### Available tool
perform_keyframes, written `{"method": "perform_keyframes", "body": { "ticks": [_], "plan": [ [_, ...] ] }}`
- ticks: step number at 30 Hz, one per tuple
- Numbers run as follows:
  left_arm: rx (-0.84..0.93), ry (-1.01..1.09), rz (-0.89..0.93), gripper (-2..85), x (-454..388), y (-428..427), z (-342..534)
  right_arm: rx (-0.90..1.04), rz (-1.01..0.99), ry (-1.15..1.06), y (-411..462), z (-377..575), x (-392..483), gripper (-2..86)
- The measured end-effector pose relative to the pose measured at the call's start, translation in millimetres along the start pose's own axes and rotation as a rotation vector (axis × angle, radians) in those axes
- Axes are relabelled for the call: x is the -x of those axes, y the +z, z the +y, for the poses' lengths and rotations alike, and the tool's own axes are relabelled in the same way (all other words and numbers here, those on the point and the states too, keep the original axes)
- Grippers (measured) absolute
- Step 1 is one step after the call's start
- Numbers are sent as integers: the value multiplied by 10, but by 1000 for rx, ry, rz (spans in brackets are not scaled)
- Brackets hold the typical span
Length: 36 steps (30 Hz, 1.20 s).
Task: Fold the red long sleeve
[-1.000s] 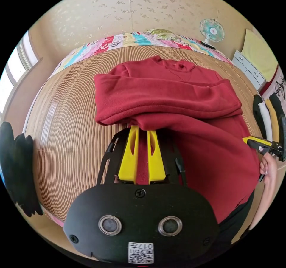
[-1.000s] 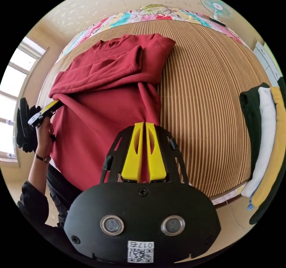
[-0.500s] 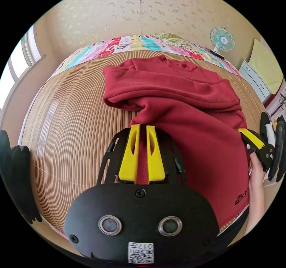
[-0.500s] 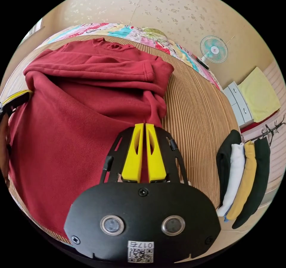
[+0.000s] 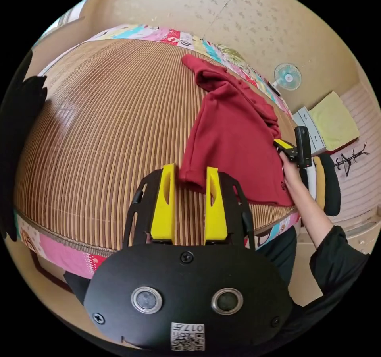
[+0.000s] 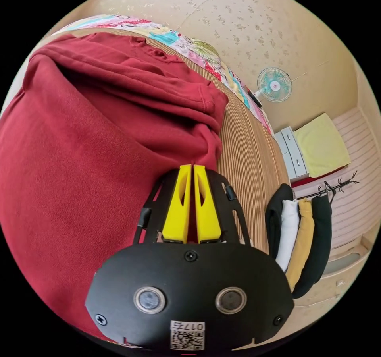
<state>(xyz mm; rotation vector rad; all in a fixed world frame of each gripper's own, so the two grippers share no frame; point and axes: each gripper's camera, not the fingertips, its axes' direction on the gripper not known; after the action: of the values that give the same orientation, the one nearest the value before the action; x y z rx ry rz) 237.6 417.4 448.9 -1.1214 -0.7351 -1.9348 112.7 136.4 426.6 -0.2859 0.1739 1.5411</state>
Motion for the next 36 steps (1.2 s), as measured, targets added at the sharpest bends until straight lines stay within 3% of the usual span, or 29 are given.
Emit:
{"method": "perform_keyframes", "body": {
  "ticks": [3, 8, 14, 16, 21, 26, 29, 32, 36],
  "plan": [
    [-115, -48, 53, 65, 279, -66, 181, -18, -94, 39, -161, 86, -297, 15],
    [-134, -98, 134, 52, 608, -233, 149, -244, -603, 323, -740, 1199, -1546, 26],
    [-150, -88, 142, 51, 774, -475, 85, -161, -915, 504, -580, 2672, -2130, 73],
    [-150, -86, 135, 51, 808, -583, 51, -75, -895, 517, -466, 2882, -2091, 76],
    [-107, -108, 128, 51, 829, -935, 162, -64, -944, 490, -500, 3075, -2116, 46],
    [-122, -99, 276, 52, 905, -1635, 814, -134, -771, 440, -1017, 3427, -2432, 41],
    [-111, -150, 310, 77, 1084, -1852, 1076, 32, -698, 427, -856, 3561, -2452, 51],
    [-178, -191, 364, 129, 1297, -2048, 1110, -46, -785, 583, -847, 3824, -2667, 81],
    [-48, -198, 350, 144, 1380, -1929, 880, -86, -911, 668, -756, 4021, -2841, 100]
  ]
}}
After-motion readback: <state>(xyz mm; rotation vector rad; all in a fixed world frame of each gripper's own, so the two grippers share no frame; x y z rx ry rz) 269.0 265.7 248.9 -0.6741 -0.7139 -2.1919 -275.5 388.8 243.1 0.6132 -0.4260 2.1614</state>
